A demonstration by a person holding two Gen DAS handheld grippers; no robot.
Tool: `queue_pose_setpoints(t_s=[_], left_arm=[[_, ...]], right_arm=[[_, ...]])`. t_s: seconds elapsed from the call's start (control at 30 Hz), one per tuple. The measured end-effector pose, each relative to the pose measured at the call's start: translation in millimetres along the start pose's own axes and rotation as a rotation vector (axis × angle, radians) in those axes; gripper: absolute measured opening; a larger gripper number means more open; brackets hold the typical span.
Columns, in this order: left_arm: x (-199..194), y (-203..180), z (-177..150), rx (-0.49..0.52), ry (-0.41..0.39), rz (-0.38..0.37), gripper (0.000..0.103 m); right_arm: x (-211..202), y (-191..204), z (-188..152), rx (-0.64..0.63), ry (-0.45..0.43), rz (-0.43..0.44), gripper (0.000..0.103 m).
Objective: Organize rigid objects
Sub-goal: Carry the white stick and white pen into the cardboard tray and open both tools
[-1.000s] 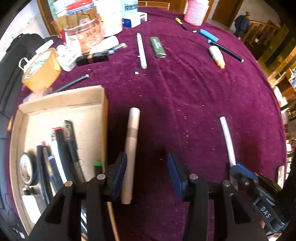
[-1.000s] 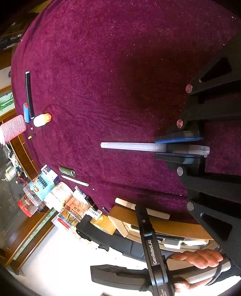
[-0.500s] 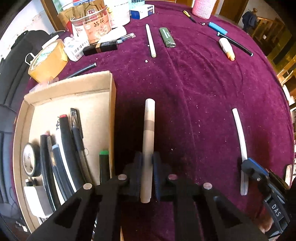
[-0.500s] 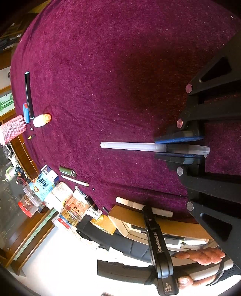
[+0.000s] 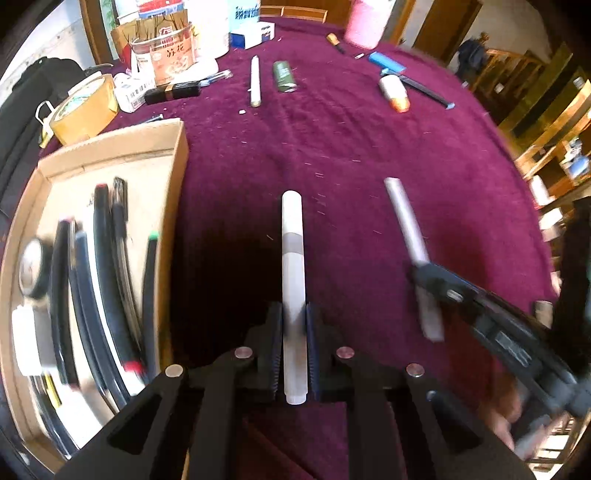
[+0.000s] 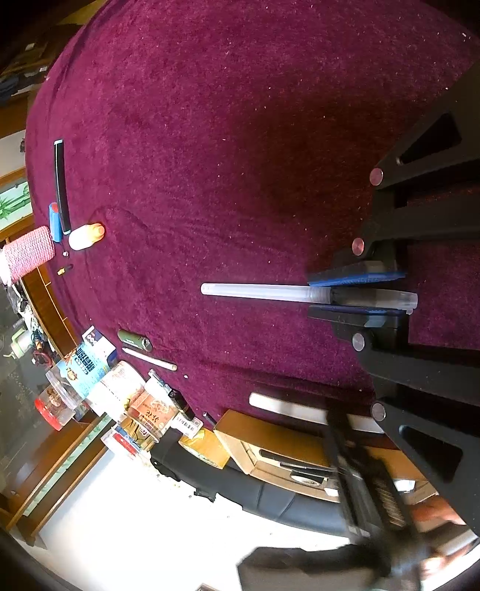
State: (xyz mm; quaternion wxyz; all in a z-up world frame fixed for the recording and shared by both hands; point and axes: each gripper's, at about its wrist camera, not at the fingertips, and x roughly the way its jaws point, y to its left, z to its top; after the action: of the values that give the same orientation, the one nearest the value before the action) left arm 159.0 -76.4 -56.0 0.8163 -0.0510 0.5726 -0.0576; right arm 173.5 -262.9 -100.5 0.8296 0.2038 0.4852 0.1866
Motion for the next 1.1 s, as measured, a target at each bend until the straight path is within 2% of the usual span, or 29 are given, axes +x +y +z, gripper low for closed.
queue_pose_setpoints(t_s=[0.1,0.23,0.33,0.47,0.7,0.83,1.1], left_arm=[[-23,1,-20,-0.031,-0.036,-0.066,0.012],[-50,14,-38,-0.066,-0.075,-0.118,0.012],[-64,33,-46,-0.098,-0.091,-0.133,0.012],[-80,67,-53,-0.175,-0.12,-0.147,0.012],[-95,126,-56,-0.32,-0.18,-0.169,0.012],[-96,149,-54,-0.368,-0.199,-0.162,0.012],[-75,179,-42,-0.417,-0.175,-0.153,0.012]], right_arm=[[0,1,0,-0.003,0.012,0.056,0.01],[0,9,-2,-0.035,0.015,0.095,0.01],[-5,15,-3,-0.054,-0.016,0.113,0.01],[-8,32,-10,-0.079,-0.008,0.118,0.01],[-19,117,-39,-0.212,0.023,0.244,0.01],[-7,160,-41,-0.26,0.059,0.289,0.01],[37,198,-38,-0.284,0.128,0.235,0.01]])
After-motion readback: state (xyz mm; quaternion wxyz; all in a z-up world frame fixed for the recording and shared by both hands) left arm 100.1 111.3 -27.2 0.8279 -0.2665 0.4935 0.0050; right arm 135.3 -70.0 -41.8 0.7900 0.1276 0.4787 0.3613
